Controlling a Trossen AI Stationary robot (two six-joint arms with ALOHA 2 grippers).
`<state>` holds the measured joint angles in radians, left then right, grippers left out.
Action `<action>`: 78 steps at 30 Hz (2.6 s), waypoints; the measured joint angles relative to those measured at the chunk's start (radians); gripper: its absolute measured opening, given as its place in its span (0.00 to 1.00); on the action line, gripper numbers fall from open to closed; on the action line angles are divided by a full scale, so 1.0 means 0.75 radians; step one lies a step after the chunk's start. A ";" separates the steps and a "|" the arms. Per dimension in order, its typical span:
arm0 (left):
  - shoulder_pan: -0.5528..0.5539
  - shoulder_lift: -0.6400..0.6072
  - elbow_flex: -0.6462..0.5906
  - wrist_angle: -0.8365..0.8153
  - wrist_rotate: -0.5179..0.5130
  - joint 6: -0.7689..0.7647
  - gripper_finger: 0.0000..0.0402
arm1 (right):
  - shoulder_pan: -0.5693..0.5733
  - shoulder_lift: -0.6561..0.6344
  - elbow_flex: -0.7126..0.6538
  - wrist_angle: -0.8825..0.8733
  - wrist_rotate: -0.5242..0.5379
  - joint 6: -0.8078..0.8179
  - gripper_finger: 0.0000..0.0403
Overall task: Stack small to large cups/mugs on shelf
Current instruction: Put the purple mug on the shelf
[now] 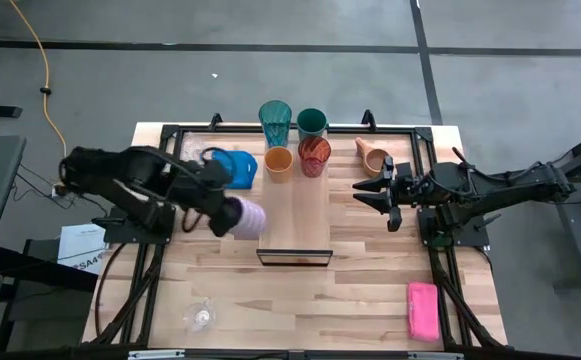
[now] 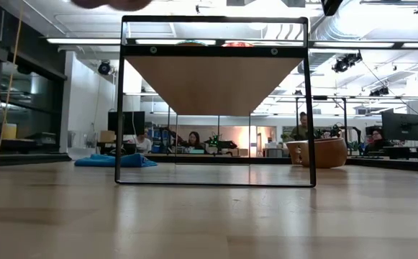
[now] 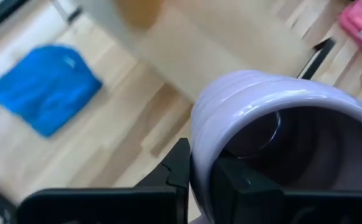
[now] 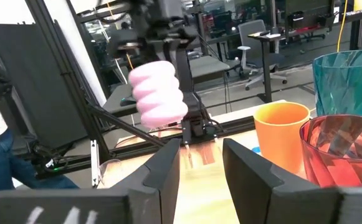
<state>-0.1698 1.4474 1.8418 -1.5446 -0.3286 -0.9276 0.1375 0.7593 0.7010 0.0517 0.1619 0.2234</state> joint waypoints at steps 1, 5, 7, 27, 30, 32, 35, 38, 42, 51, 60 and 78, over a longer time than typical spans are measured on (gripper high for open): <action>0.004 0.047 0.048 0.001 -0.014 0.028 0.04 | 0.000 -0.001 0.000 0.000 0.000 0.000 0.28; 0.058 0.196 0.160 0.000 -0.038 0.122 0.04 | 0.000 -0.001 0.000 -0.004 0.000 0.004 0.28; 0.097 0.252 0.172 0.014 -0.050 0.154 0.04 | 0.000 0.000 0.000 -0.005 0.000 0.004 0.28; 0.468 0.452 0.173 0.076 0.338 0.334 0.04 | 0.000 -0.001 0.000 -0.015 0.000 0.051 0.28; 0.485 0.452 0.173 0.128 0.343 0.334 0.04 | 0.000 0.000 0.000 -0.019 0.000 0.051 0.28; 0.491 0.452 0.173 0.101 0.353 0.334 0.04 | 0.000 0.000 0.000 -0.027 0.000 0.051 0.28; 0.488 0.456 0.173 0.101 0.353 0.351 0.04 | 0.000 0.000 0.000 -0.028 0.000 0.051 0.28; 0.482 0.465 0.173 0.108 0.353 0.356 0.04 | 0.000 0.000 0.000 -0.036 0.000 0.051 0.28; 0.479 0.464 0.173 0.141 0.354 0.370 0.04 | 0.000 -0.001 0.000 -0.036 0.000 0.050 0.28; 0.479 0.449 0.173 0.066 0.353 0.416 0.04 | 0.000 -0.001 0.000 -0.036 0.000 0.050 0.28; 0.469 0.412 0.172 0.082 0.338 0.465 0.04 | 0.000 0.000 0.000 -0.037 0.000 0.050 0.28; -0.084 -0.077 0.173 0.005 0.395 0.558 0.04 | 0.000 0.000 0.000 -0.055 0.000 0.051 0.28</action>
<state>-0.2331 1.3899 1.9717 -1.5408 -0.0322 -0.5094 0.1375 0.7591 0.7010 0.0107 0.1619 0.2615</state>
